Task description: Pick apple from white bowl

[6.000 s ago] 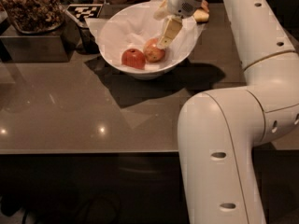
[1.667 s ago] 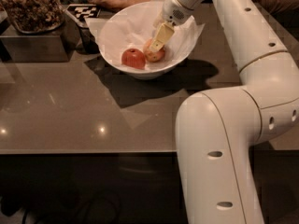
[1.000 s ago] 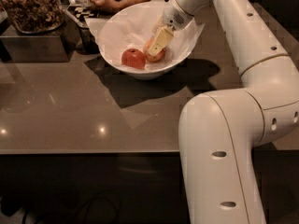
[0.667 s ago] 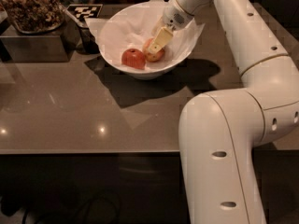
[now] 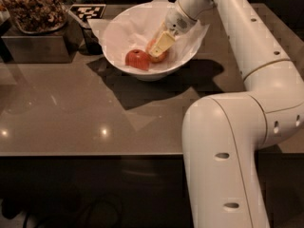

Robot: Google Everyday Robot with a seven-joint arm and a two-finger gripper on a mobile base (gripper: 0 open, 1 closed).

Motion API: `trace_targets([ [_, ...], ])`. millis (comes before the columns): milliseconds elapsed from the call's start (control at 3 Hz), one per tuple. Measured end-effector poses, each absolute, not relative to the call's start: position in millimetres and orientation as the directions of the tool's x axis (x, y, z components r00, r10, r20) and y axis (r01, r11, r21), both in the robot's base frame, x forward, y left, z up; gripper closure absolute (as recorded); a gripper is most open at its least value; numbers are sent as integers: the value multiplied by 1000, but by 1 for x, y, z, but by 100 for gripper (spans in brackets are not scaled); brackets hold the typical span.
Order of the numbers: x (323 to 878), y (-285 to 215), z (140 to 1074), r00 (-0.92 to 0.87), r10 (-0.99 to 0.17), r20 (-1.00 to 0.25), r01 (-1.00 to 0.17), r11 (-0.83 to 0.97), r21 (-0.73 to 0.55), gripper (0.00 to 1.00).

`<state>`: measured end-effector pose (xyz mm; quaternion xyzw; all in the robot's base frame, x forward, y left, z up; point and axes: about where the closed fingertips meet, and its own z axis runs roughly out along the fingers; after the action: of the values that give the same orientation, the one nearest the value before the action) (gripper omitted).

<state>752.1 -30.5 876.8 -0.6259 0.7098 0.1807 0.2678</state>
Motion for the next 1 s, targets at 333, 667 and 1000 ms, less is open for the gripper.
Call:
trace_targets([
  [333, 753, -29, 874, -88, -782, -617, -986, 157, -59, 69],
  [667, 753, -29, 876, -88, -782, -617, -986, 157, -59, 82],
  [1000, 756, -35, 893, -75, -773, -630, -977, 184, -110, 78],
])
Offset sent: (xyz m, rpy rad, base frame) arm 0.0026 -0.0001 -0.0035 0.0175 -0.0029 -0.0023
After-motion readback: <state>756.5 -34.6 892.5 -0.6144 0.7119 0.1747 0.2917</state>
